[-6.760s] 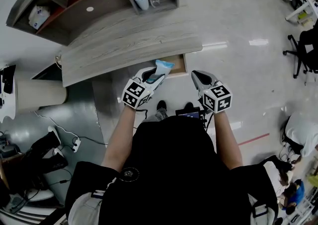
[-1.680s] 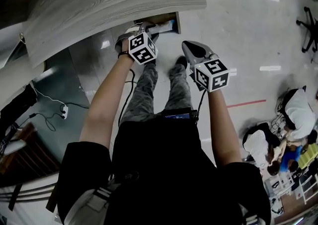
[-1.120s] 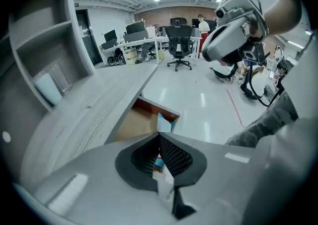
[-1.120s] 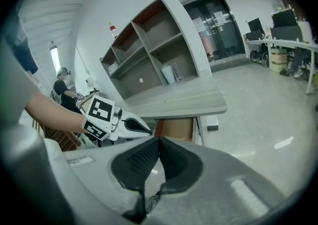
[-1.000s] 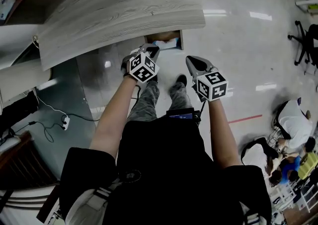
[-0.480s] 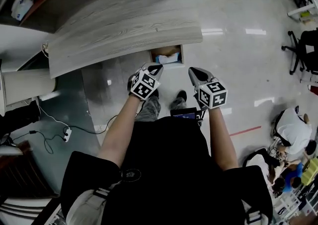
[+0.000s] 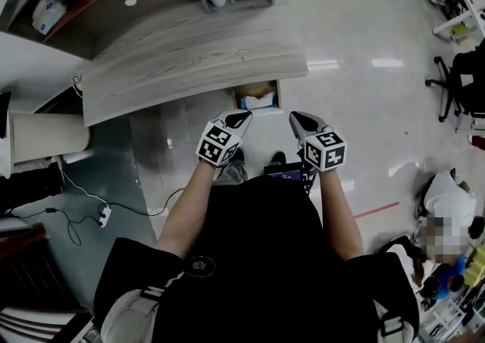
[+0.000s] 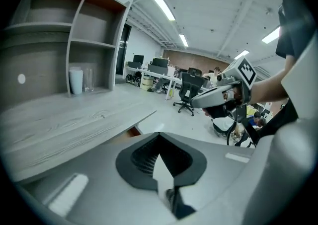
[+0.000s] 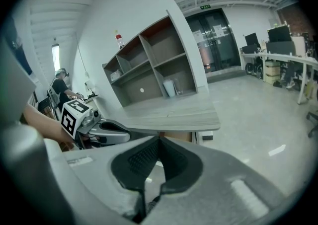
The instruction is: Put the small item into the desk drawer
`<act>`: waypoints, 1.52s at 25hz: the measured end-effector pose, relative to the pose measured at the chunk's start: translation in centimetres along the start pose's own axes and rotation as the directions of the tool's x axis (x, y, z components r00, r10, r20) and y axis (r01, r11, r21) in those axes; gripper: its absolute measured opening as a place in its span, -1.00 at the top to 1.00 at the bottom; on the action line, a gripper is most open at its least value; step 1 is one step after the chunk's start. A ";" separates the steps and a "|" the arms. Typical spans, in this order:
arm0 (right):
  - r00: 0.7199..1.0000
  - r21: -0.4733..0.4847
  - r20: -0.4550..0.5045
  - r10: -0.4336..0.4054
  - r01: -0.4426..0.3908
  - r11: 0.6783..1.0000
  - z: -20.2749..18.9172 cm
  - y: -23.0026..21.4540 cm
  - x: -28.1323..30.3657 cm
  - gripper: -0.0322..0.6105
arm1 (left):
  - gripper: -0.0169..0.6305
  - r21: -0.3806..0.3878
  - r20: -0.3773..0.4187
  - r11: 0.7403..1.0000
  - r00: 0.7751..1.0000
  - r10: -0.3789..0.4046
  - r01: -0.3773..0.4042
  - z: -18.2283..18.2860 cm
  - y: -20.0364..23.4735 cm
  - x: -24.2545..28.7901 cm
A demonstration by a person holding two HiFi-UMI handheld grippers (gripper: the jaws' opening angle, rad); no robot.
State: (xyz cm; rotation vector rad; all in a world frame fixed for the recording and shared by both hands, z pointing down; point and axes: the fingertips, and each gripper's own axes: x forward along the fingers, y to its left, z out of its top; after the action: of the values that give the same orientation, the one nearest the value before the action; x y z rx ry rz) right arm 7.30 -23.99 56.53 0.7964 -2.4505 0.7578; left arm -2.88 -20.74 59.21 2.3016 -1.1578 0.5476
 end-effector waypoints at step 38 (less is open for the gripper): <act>0.953 0.019 -0.124 0.275 -0.275 0.961 -5.4 1.4 0.9 0.89 | 0.94 -0.296 0.082 0.937 0.972 0.219 -0.186 -2.5 -4.2 -4.0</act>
State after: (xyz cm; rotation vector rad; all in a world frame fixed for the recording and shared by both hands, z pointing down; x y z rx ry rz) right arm 7.05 -20.07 60.57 0.3961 -2.4737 0.8806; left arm -1.96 -14.65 57.90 1.9994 -1.4397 0.2982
